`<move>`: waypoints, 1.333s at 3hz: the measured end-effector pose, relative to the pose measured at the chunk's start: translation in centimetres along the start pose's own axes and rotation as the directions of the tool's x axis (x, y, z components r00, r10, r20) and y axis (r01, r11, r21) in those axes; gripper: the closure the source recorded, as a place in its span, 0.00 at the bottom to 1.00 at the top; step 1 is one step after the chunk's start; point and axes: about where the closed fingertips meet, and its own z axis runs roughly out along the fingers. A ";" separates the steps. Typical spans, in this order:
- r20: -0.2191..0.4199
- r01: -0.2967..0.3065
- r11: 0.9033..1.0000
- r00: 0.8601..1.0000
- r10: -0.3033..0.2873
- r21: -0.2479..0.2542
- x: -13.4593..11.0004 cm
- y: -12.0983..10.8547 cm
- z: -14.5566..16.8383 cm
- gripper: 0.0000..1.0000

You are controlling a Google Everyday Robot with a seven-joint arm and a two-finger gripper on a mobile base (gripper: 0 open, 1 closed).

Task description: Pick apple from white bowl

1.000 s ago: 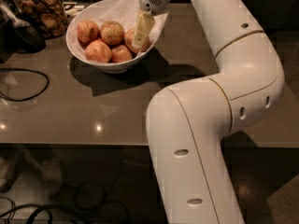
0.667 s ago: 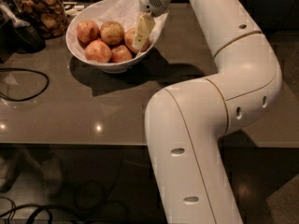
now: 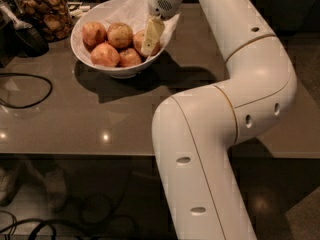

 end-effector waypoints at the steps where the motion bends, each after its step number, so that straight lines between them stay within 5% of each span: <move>1: -0.002 0.000 1.000 1.000 0.000 -0.011 0.1 0.0 0.6 0.30; 2: -0.002 -0.007 1.000 1.000 0.007 -0.028 0.6 0.0 1.3 0.31; 4: -0.011 -0.013 0.999 1.000 0.013 -0.030 0.9 -0.1 1.5 0.76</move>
Offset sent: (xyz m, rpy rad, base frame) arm -0.0061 -0.0332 0.0027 -0.0902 0.2040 0.0667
